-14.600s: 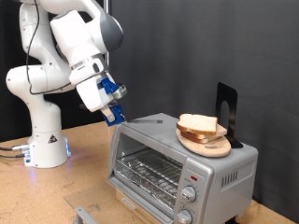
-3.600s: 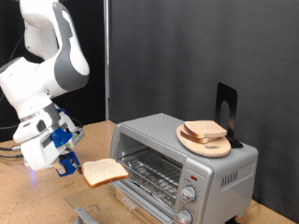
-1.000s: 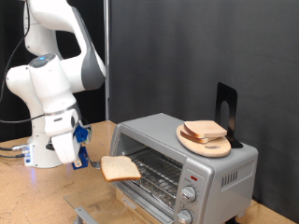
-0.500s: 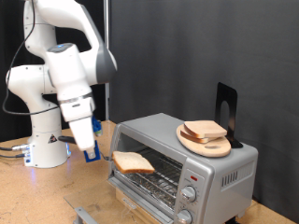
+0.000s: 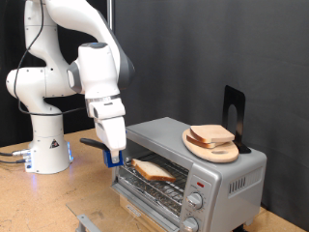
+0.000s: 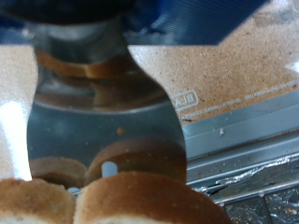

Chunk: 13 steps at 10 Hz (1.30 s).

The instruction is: Make a piece of toast with the oven

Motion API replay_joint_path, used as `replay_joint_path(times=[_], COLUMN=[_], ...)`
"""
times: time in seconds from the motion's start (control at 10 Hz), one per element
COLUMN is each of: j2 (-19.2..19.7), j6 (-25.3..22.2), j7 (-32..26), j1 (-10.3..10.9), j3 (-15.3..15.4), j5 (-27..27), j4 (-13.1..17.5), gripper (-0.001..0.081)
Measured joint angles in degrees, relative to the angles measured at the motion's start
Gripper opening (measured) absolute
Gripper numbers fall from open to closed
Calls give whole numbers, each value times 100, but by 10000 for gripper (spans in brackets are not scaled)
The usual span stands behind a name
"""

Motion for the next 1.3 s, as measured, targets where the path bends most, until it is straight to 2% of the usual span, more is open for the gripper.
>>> replay_joint_path(times=[0.3,0.5,0.9,1.3], j2=[217,249,195,107], j6=[-228,-302,-308,-209], j7=[82,-165,-733,-857], j1=[-62,-129,-136,-96], j3=[-24,-100,-275,-266], j5=[-389,-440,-53,351], j4=[83,27,-54,-50], gripper=[394,394,394,394])
